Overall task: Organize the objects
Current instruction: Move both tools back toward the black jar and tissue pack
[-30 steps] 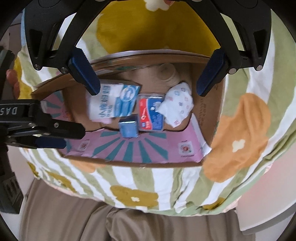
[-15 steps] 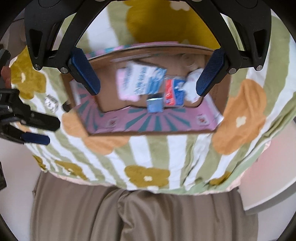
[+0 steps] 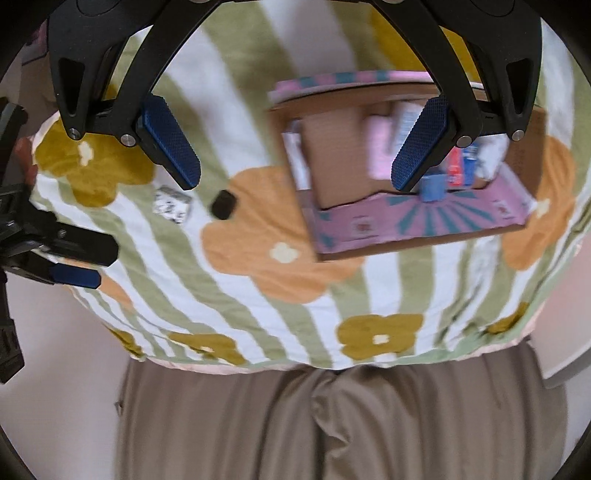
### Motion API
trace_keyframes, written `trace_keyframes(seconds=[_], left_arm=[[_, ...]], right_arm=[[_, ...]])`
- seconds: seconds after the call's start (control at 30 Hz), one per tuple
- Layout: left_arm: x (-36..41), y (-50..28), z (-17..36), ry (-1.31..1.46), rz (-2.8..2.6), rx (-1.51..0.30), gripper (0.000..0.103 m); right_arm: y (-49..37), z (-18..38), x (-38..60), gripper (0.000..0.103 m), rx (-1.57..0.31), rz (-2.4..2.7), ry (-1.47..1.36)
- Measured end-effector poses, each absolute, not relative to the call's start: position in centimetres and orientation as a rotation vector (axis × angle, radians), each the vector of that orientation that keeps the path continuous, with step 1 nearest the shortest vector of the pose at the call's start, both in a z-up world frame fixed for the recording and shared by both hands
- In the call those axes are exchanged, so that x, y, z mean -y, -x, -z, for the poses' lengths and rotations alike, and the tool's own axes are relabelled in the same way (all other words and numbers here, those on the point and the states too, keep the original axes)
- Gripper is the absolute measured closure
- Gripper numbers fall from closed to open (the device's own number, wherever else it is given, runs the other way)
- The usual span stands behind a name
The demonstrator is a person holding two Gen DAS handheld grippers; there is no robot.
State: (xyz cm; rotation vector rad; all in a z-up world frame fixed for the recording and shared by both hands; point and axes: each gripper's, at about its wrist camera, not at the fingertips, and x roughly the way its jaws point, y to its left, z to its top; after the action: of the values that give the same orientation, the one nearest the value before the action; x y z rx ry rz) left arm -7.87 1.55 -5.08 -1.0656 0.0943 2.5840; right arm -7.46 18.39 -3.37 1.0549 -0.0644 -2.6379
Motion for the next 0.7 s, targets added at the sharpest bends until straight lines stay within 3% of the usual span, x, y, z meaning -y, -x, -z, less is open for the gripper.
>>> trace_keyframes(seconds=[0.3,0.7], left_arm=[[-10.3,7.2,8.3,1.092,-2.503,-0.117,0.000],[-15.0,12.5,14.8,1.206,-2.512,-0.079,0.000]], right_arm=[[7.4,6.2,-26.1,0.001,0.049,2.721,-1.149],[9.4,13.2,-29.8,0.001,-0.184,2.548,-1.206]])
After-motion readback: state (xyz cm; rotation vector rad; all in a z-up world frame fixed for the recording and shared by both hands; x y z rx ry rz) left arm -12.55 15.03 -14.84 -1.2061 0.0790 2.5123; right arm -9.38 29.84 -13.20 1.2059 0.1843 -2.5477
